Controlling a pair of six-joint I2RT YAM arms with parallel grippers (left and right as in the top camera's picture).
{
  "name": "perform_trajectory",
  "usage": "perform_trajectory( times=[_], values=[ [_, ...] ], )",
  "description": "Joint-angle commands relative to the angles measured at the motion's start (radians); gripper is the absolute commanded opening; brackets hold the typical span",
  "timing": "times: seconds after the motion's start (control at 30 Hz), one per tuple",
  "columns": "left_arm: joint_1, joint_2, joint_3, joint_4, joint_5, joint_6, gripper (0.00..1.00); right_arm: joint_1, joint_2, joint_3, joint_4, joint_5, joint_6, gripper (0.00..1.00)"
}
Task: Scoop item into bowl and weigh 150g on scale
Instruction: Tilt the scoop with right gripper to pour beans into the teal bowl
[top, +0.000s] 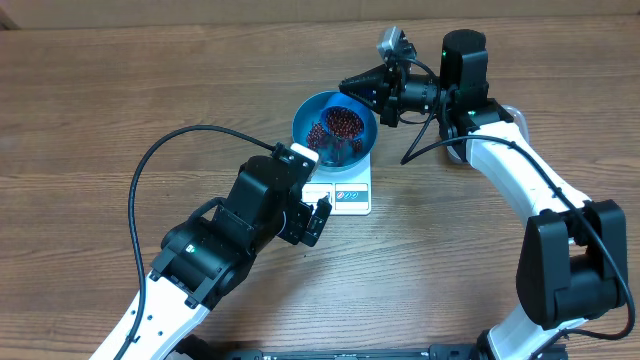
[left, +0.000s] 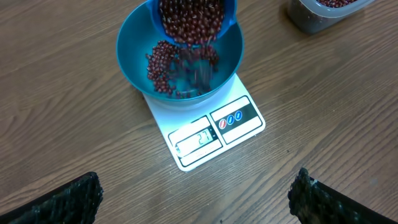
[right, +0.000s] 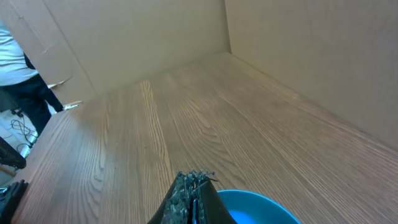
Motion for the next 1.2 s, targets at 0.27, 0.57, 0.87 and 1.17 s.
perform_trajectory(
  times=[0.27, 0.57, 0.87, 1.17],
  values=[
    [0.005, -0.011, -0.003, 0.011, 0.0, 0.008, 0.99, 0.003, -0.004, 0.034, 0.016, -0.007, -0.038, 0.04],
    [0.005, -0.011, -0.003, 0.012, -0.013, 0.009, 1.0, 0.003, -0.004, 0.034, 0.016, -0.008, -0.084, 0.04],
    [0.005, -0.011, -0.003, 0.013, -0.025, 0.009, 0.99, 0.012, -0.004, 0.034, 0.04, -0.008, -0.134, 0.04],
    [0.005, -0.011, -0.003, 0.014, -0.025, 0.009, 1.0, 0.047, -0.004, 0.034, 0.039, -0.008, -0.211, 0.04]
  ],
)
